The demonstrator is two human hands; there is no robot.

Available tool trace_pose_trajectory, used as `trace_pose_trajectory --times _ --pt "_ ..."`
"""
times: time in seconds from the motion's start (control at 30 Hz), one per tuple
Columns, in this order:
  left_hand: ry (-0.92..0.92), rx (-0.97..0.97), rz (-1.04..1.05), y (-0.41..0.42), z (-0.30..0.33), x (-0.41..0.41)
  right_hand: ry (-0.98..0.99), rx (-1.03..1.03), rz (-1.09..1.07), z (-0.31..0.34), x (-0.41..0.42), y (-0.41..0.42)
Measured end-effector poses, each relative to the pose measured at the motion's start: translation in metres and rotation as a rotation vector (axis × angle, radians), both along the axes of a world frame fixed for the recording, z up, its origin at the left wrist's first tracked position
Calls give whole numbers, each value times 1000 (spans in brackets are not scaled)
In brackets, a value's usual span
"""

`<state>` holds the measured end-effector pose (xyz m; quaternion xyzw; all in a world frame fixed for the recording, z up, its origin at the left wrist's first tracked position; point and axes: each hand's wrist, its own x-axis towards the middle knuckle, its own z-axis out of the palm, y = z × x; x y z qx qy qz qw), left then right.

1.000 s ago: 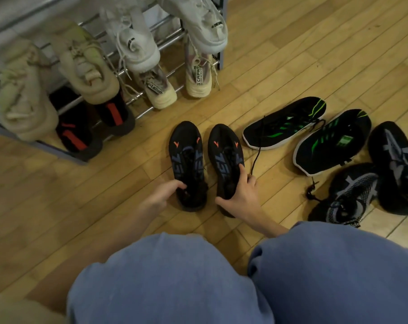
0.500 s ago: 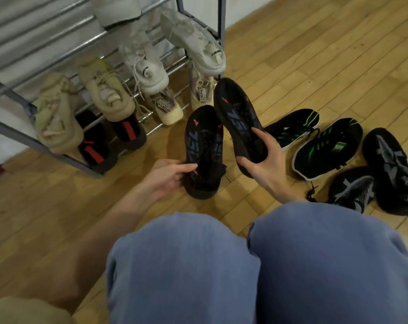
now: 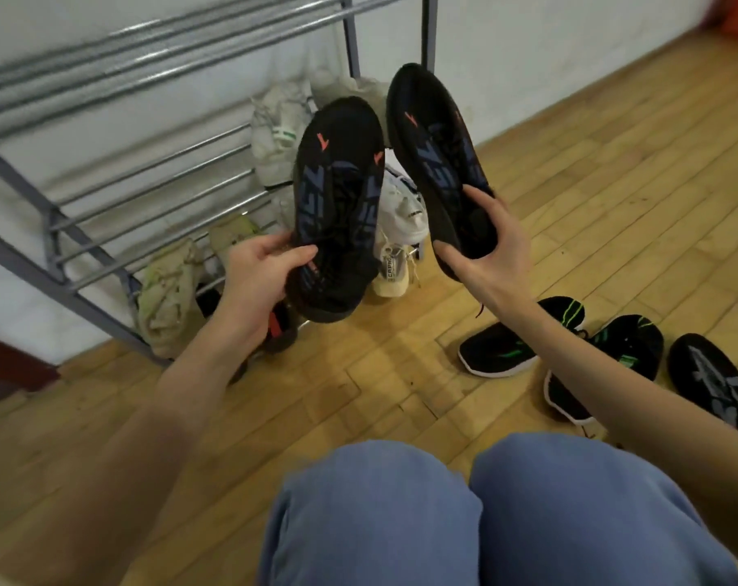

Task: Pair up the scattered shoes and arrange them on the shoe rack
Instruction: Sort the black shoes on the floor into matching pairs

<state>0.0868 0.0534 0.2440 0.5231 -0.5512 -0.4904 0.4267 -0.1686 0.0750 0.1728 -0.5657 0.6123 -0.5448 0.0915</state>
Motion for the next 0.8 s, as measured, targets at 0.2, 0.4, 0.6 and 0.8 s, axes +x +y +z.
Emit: trace_pose_trajectory --times 0.2,0.4,0.6,0.8 --pt "113 -21 144 -11 37 27 42 -128 30 29 14 -27" --pt "199 -11 392 15 25 52 179 -225 260 6 39 -32" --pt "238 -107 644 24 22 89 373 -193 440 9 75 -36" --pt "116 -81 683 -4 31 118 254 -38 454 48 136 -52"
